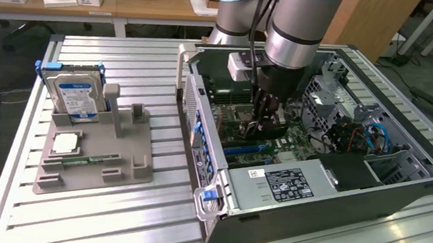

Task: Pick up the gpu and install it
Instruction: 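Insert the gpu into the slot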

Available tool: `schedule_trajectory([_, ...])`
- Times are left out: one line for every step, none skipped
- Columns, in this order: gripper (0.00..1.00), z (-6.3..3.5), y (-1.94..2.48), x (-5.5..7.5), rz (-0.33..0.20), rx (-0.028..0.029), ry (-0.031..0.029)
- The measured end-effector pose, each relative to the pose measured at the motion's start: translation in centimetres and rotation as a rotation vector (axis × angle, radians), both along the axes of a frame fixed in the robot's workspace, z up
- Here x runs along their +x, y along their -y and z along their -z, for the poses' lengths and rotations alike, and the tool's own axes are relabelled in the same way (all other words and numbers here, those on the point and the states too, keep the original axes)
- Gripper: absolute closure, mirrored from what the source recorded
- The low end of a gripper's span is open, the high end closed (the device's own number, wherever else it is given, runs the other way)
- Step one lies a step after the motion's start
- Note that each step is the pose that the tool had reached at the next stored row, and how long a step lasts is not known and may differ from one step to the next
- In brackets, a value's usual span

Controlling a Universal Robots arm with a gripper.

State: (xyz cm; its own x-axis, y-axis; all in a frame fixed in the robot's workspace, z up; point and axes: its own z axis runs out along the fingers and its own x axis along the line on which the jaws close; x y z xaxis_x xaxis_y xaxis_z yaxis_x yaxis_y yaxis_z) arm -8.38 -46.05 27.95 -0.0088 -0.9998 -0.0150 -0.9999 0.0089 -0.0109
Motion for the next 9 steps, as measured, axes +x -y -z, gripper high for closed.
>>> schedule_trajectory([0.74, 0.18, 0.0, 0.0, 0.0, 0.0, 0.0001])
schedule_trajectory([0.74, 0.35, 0.0, -0.01, 0.0, 0.0001, 0.0001])
schedule_trajectory([0.74, 0.47, 0.0, -0.05, 0.0, 0.0, 0.0001])
schedule_trajectory([0.74, 0.59, 0.0, -0.1, 0.0, -0.0001, 0.0])
schedule_trajectory([0.74, 0.68, -0.01, -0.15, 0.0, 0.0, 0.0])
schedule_trajectory([0.74, 0.76, -0.01, -0.22, 0.0, 0.0, 0.0])
schedule_trajectory([0.74, 0.85, -0.01, -0.29, 0.0, 0.0, 0.0])
schedule_trajectory([0.74, 0.91, -0.02, -0.38, 0.0, -0.0001, 0.0])
schedule_trajectory([0.74, 0.94, -0.01, -0.47, 0.0, -0.0002, -0.0001])
